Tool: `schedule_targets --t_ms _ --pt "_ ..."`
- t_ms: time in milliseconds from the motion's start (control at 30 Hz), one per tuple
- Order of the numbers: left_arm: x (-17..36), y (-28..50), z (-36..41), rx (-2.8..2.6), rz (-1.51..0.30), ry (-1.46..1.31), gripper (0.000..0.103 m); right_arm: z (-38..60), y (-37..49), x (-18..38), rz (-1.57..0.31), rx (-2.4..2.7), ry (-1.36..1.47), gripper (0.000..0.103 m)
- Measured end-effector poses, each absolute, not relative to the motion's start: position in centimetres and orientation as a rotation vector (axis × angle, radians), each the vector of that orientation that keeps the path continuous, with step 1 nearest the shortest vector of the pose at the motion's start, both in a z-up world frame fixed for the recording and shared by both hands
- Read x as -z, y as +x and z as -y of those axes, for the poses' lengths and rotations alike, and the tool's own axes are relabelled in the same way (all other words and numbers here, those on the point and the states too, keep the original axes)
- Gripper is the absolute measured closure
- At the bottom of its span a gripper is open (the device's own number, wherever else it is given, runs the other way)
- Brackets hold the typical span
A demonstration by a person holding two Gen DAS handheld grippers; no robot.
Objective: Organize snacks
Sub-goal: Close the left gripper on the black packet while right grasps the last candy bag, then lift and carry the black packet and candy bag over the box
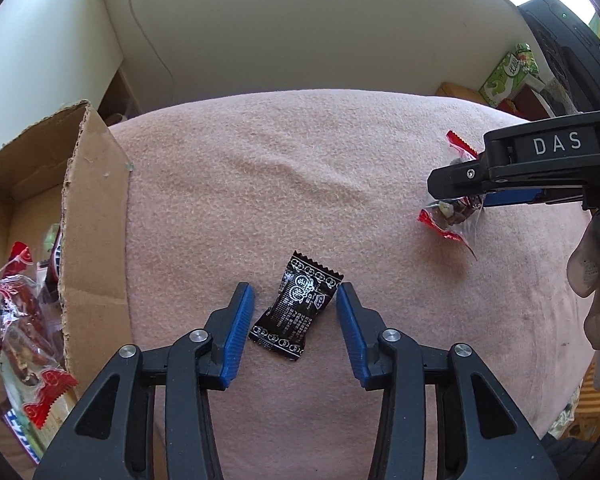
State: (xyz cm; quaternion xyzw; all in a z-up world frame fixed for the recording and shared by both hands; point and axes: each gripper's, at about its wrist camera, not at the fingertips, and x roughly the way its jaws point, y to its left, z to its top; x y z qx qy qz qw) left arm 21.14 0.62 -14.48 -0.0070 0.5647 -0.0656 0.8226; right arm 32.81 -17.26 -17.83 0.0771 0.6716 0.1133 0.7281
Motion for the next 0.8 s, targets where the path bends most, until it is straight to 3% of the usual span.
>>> schedule_targets --t_ms 167,233,300,800 --pt "14.4 20.9 -1.0 0.116 -1.192 -0.024 0.080 16.5 32.3 17.9 -1.453 -0.253 0.085 0.050" --pt "14.4 20.7 -0.9 0.119 -1.191 -0.026 0.080 16.3 32.1 17.7 -1.440 -0.270 0.065 0.062" --pt "14.4 20.5 -0.8 0.121 -1.188 -0.029 0.081 16.3 31.9 17.5 -1.432 -0.287 0.053 0.065" --pt "11.1 18.0 -3.7 0.144 -1.121 -0.159 0.081 17.9 29.0 13.8 -1.347 -0.372 0.031 0.066"
